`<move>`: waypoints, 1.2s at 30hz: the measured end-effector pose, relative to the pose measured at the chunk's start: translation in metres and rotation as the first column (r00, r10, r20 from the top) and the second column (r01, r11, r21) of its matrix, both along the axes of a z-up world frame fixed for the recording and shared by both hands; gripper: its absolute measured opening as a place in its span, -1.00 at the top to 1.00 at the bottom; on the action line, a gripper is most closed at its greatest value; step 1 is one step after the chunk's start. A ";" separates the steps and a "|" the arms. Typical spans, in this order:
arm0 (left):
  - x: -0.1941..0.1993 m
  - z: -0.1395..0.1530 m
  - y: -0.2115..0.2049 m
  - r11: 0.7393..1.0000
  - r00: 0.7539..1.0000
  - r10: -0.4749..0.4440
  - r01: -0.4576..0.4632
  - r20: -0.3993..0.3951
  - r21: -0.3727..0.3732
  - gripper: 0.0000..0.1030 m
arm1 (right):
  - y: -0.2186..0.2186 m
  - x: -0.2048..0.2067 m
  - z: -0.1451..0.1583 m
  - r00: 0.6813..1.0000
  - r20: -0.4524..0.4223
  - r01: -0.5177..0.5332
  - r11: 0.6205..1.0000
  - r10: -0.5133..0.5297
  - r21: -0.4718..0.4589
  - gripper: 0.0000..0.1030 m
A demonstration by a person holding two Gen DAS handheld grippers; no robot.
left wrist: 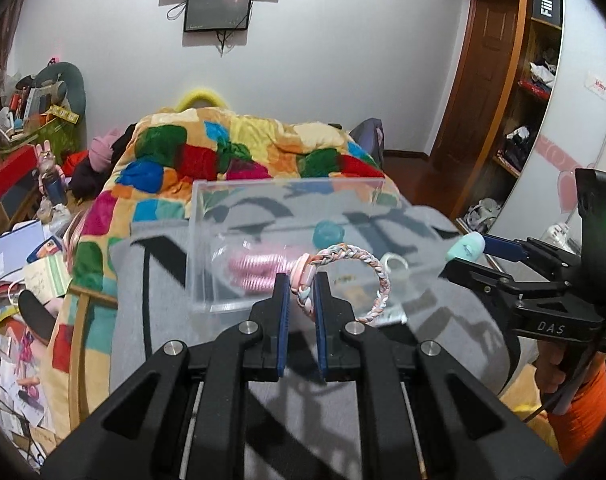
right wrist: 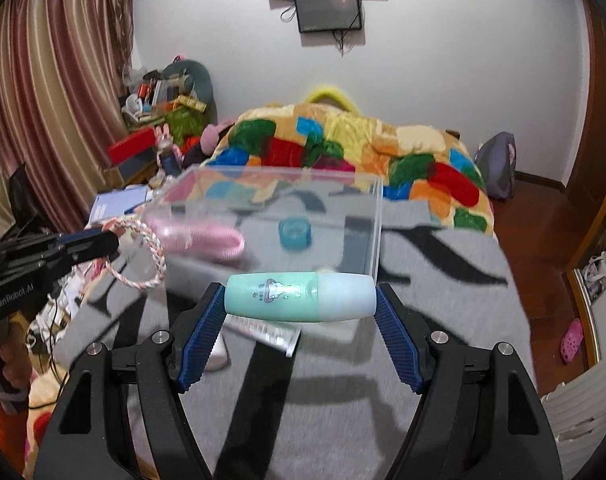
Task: Organize objects
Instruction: 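Carry the bracelet and mint-green tube into the clear box and release both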
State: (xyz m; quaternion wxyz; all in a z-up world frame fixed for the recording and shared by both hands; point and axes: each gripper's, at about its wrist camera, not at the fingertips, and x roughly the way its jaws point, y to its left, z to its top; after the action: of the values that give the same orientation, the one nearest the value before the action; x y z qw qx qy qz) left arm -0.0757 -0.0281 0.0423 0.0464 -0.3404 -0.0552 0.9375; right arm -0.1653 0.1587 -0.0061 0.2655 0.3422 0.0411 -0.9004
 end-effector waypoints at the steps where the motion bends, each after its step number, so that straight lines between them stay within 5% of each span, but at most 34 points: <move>1: -0.005 0.003 0.001 1.000 1.000 -0.001 0.001 -0.002 0.004 0.79 | -0.002 -0.002 0.003 1.000 -0.004 0.003 1.000 -0.003 -0.003 -0.39; 11: -0.045 0.013 0.001 1.000 1.000 0.006 -0.006 -0.008 -0.002 0.79 | -0.026 -0.029 0.015 1.000 -0.028 0.009 1.000 -0.009 -0.010 -0.39; 22: -0.096 -0.031 0.002 1.000 0.983 -0.028 0.028 0.180 0.005 0.79 | -0.056 -0.069 -0.028 0.995 0.099 -0.023 0.995 0.013 0.102 -0.39; 25: -0.094 -0.032 0.006 0.999 0.984 -0.033 0.035 0.173 -0.009 0.77 | -0.058 -0.073 -0.035 0.991 0.130 -0.032 0.992 0.016 0.122 -0.39; 36: -0.068 -0.009 0.009 0.999 0.994 -0.038 0.041 0.099 -0.029 0.13 | -0.054 -0.052 -0.022 0.995 0.080 -0.064 0.988 0.053 0.138 -0.46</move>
State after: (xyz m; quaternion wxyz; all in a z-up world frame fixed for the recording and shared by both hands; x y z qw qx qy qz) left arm -0.1438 -0.0193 0.0334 0.0571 -0.3879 -0.0361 0.9192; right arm -0.2176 0.1048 -0.0278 0.2682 0.3929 0.1044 -0.8734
